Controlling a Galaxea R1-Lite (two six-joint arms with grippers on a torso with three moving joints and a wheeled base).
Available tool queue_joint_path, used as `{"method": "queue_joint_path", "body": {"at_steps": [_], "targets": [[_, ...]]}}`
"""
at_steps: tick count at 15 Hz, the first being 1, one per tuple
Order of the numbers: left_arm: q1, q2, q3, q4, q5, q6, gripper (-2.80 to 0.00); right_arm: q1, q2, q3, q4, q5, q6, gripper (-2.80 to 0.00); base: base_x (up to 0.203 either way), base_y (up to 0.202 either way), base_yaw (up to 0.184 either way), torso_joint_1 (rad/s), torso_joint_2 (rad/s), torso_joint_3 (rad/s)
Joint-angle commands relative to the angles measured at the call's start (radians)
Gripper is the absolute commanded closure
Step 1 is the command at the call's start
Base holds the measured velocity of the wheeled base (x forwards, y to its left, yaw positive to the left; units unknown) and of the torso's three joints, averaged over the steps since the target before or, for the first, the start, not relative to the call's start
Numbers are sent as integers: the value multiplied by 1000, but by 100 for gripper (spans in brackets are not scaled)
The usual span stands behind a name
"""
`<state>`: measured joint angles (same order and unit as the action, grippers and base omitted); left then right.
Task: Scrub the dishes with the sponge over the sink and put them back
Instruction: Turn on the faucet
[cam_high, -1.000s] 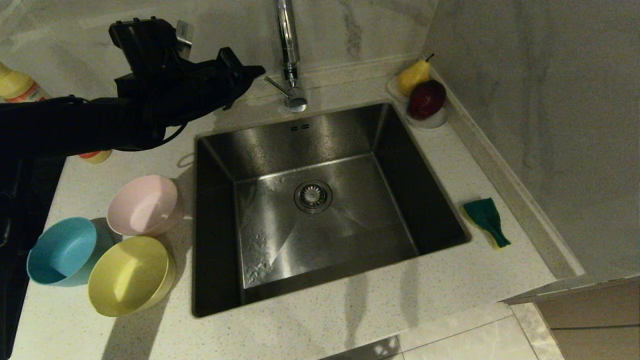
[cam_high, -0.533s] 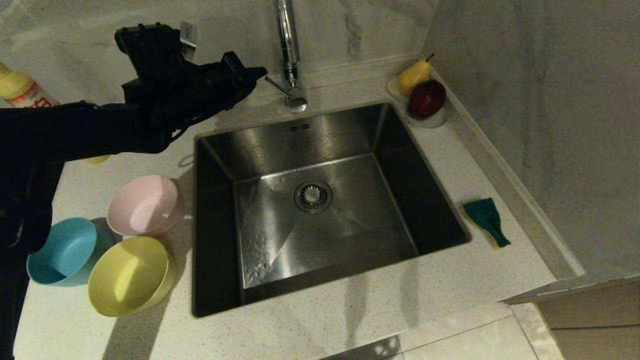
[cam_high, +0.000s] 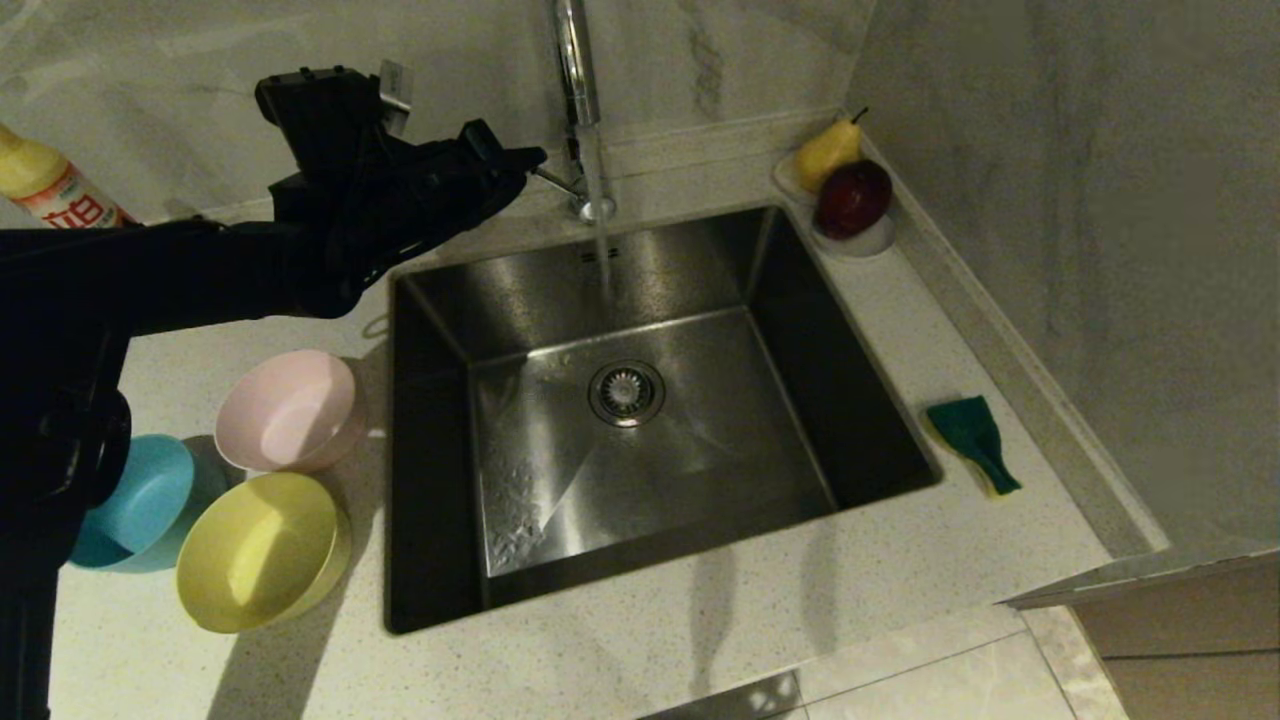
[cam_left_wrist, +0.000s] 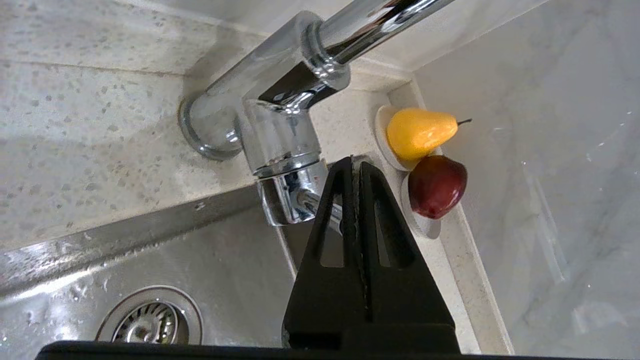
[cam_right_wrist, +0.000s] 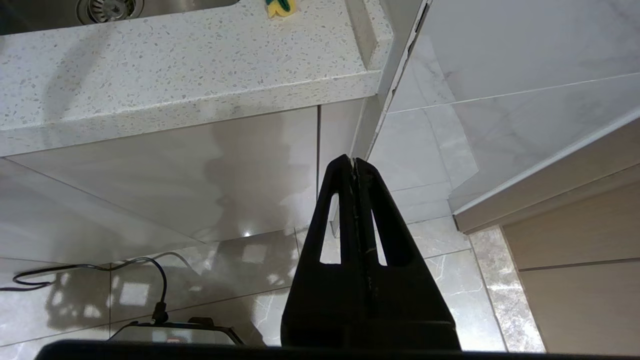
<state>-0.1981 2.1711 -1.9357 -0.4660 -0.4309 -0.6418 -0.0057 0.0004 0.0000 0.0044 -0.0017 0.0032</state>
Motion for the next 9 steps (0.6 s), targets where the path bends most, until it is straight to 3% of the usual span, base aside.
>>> {"method": "queue_joint_path", "body": {"at_steps": [1,5,9], "targets": [[0,-15,2,4,0,-5,0,0,1,0,0,0,0,0,0,0,0,0,0,0],[0,-56,44,30,4,-5,0,0,1,0,0,0,0,0,0,0,0,0,0,0],[-16,-79,179,1,7,11,0,0,0,0,0,0,0,0,0,0,0,0,0,0]]}}
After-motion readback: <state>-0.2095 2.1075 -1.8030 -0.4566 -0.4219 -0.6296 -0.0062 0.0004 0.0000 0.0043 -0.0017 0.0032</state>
